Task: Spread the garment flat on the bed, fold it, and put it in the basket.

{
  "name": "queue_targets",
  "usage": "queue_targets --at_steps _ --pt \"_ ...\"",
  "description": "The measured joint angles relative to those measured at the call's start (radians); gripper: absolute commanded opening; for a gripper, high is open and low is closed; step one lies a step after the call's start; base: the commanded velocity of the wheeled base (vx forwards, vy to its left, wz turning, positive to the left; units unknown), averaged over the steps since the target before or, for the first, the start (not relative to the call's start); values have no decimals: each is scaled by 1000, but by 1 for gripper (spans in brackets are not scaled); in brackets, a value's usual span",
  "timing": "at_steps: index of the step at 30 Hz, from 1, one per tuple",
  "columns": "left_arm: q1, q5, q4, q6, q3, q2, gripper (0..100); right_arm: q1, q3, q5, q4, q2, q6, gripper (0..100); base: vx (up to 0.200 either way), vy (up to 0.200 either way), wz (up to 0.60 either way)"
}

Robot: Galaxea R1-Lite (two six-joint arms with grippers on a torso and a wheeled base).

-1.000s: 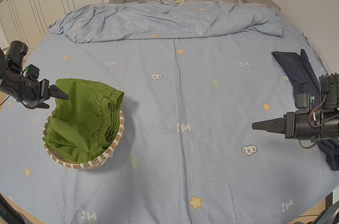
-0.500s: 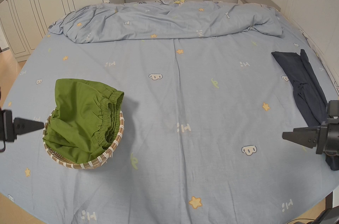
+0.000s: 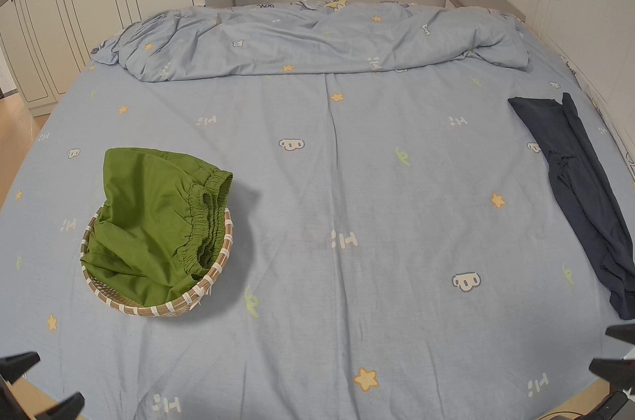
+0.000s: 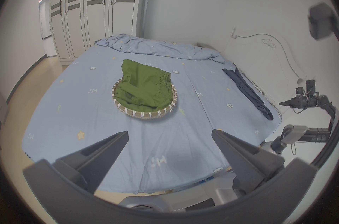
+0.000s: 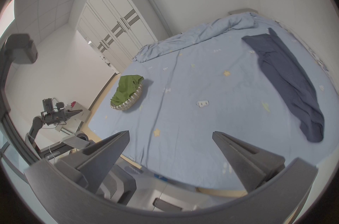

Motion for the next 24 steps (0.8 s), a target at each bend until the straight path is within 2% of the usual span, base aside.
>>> queue_targets --at_steps 5,9,12,17,20,24 --pt "-30 2 0 1 157 -186 100 -50 13 -6 141 -181 -12 100 0 0 0" --pt "-50 4 -1 1 235 -281 100 -72 58 -16 102 -262 -24 100 0 0 0" --pt "-55 40 -3 0 254 -320 100 -79 121 -52 -22 -291 -33 100 0 0 0" --pt "-59 136 -52 -21 278 -350 100 -83 300 -154 -321 -314 -62 100 0 0 0" --pt "-61 177 -159 -27 317 -358 100 -85 403 -197 -471 -320 -86 100 0 0 0" --pt "-62 240 -407 -18 396 -364 100 -86 480 -234 -561 -325 -123 100 0 0 0"
